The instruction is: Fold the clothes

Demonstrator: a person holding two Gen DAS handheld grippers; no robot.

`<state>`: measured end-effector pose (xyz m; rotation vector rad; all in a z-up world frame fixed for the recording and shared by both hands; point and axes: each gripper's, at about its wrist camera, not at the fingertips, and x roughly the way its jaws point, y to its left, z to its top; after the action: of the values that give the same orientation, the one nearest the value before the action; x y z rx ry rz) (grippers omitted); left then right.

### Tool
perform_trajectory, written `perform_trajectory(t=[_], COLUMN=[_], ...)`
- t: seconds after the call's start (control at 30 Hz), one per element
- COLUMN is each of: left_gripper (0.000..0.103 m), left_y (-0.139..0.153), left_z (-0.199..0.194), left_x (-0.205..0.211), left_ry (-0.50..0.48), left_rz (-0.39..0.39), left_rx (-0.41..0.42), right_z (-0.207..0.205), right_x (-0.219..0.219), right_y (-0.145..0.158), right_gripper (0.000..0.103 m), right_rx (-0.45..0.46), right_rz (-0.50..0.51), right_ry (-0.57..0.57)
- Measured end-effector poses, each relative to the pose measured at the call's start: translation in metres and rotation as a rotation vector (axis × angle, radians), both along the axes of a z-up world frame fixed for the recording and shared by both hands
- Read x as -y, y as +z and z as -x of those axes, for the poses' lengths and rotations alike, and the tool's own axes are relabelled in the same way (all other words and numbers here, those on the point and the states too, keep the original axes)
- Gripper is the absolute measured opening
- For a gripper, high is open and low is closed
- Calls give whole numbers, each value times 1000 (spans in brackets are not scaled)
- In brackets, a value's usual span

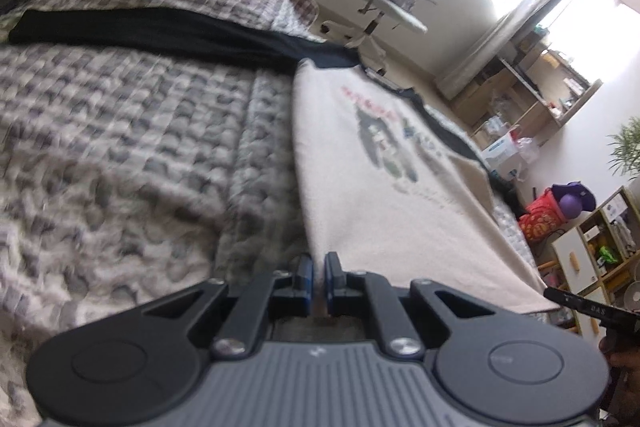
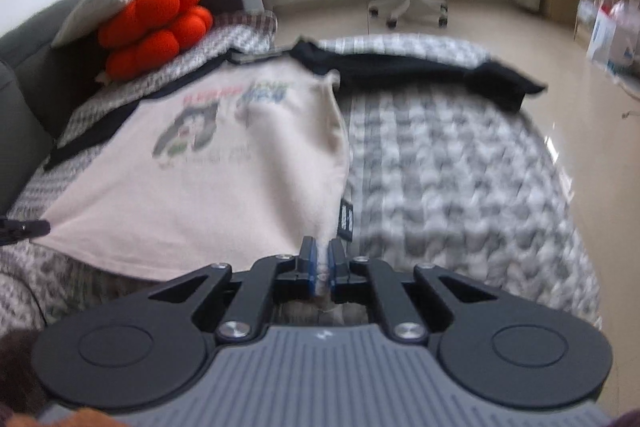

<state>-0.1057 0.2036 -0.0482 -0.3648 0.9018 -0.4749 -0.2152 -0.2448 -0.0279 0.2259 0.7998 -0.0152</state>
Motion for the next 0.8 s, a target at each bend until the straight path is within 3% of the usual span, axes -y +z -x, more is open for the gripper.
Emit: perform_trajectory(t=[0.2, 0.43, 0.53, 0.6, 0.63, 0.7, 0.8], left_gripper=[6, 8, 21, 38, 40, 41, 44], left_y=[-19, -28, -23, -18, -16, -8, 4], left_z=[-2, -4, -3, -3, -2, -5, -14], left_x=[-2, -7, -12, -17, -19, -18, -11], left_ry=[14, 40, 63, 75, 81, 84, 76], left_rz=[-23, -28, -20, 0, 9, 16, 27], left_rx=[-29, -45, -32, -17, -9, 12, 41], right_z=[-1, -7, -9, -11, -12, -13, -18], right_x=[2, 1, 4, 6, 7, 9, 10], right_y=[-25, -31, -28, -25, -24, -22, -17], right_gripper=[5, 8, 16, 19, 23, 50, 50], right_rx=[-75, -113, -110, -106, -104, -100, -86], right_rz=[-30, -39, -39, -39, -38, -38, -22], right_ry=[-21, -16, -29, -38, -43, -52, -55])
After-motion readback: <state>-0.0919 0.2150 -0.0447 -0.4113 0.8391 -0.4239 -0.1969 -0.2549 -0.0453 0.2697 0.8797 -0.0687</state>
